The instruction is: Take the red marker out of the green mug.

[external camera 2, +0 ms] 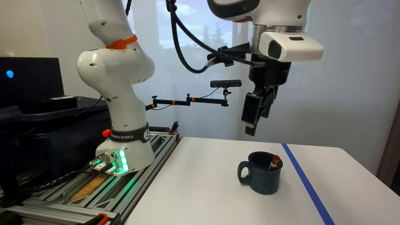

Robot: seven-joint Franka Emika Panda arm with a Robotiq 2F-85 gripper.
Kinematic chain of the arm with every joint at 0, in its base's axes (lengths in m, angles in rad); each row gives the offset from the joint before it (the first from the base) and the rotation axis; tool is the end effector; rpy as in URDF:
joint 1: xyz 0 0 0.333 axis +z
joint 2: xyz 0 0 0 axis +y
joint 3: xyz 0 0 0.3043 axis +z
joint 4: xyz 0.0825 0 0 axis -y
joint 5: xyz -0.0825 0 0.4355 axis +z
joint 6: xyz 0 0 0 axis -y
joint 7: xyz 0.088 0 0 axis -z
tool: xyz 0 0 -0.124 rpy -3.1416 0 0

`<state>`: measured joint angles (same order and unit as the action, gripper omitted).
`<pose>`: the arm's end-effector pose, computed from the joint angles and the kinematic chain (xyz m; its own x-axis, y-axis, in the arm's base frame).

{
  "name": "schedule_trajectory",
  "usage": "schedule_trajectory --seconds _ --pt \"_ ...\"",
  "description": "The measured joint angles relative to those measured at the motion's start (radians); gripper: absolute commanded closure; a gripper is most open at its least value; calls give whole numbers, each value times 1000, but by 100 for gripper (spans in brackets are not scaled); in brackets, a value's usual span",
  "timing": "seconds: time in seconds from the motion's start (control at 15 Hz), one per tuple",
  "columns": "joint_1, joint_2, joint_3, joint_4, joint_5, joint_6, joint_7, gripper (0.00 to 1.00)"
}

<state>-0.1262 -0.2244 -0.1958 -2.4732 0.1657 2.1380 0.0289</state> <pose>0.4573 -0.1389 0.3052 0.9014 -0.4134 -0.1290 -0.4307 -0.8869 -0.1669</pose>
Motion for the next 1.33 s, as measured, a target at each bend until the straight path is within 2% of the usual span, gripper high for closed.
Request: schedule_trajectory --seconds 0.27,0.8,1.33 --pt "2 39 28 -43 11 150 70 0" --pt "5 61 37 -47 24 155 71 0" --pt "6 140 37 -15 128 194 64 0"
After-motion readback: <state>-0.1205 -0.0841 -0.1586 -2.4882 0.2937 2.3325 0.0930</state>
